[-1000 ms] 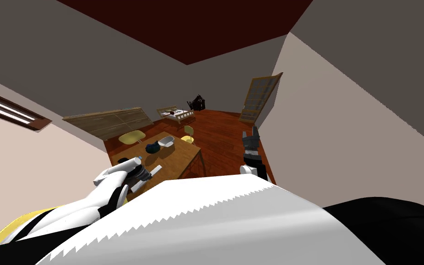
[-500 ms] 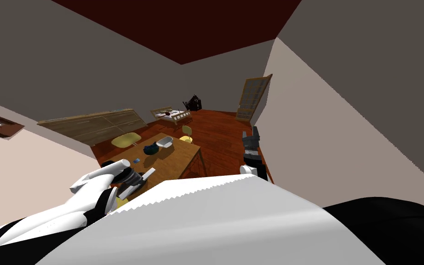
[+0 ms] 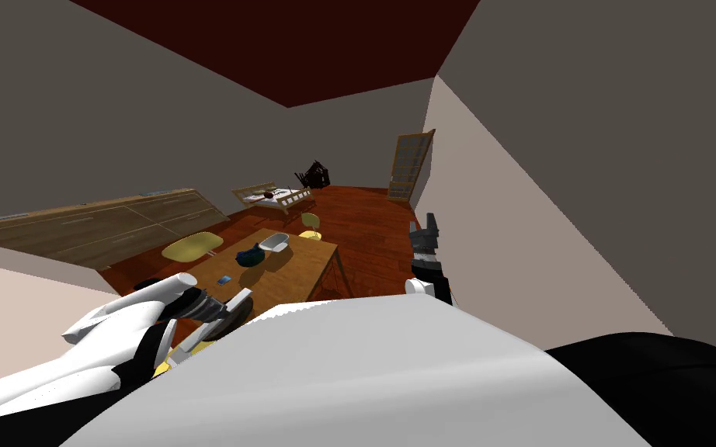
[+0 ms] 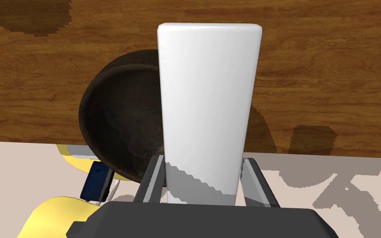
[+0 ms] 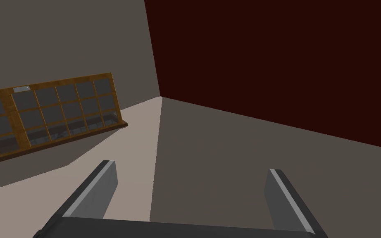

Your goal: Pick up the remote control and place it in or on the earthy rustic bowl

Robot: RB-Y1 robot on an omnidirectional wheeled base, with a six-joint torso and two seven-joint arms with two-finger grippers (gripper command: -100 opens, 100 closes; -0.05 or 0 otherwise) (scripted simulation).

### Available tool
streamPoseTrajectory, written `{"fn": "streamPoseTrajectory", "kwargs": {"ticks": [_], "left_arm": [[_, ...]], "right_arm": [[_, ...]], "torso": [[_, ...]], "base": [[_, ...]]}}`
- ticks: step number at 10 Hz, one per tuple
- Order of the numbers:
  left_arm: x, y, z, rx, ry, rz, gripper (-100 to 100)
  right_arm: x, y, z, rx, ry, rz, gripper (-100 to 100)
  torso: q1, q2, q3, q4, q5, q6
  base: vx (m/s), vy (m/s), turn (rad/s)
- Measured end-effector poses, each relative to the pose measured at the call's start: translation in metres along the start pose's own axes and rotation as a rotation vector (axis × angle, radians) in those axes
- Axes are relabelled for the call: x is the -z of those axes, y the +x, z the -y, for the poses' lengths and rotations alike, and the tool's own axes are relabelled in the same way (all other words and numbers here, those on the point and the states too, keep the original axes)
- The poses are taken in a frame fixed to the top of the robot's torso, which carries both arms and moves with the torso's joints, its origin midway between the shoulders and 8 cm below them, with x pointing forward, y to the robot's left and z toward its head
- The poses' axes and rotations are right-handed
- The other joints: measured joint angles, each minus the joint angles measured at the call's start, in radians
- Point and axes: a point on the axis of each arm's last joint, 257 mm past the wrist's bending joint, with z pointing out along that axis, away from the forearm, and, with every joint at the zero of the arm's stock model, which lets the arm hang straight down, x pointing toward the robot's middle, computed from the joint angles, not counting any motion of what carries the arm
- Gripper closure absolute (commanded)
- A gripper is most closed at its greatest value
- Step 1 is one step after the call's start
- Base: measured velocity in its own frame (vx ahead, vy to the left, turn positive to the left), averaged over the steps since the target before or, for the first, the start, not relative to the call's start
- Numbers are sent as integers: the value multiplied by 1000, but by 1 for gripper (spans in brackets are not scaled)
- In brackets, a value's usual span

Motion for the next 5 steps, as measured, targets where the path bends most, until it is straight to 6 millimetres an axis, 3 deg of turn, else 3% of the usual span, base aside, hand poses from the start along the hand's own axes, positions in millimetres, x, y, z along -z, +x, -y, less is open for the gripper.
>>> {"fn": "streamPoseTrajectory", "kwargs": {"ticks": [2, 5], "left_arm": [[6, -9, 3, 22, -12, -8, 100], [15, -18, 2, 56, -38, -26, 100]], "right_arm": [[0, 0, 0, 0, 0, 0, 0], [0, 0, 0, 0, 0, 0, 0]], "torso": [[-3, -1, 0, 0, -1, 2], [2, 0, 0, 1, -1, 2]], "base": [[-116, 100, -275], [-119, 141, -232]]}}
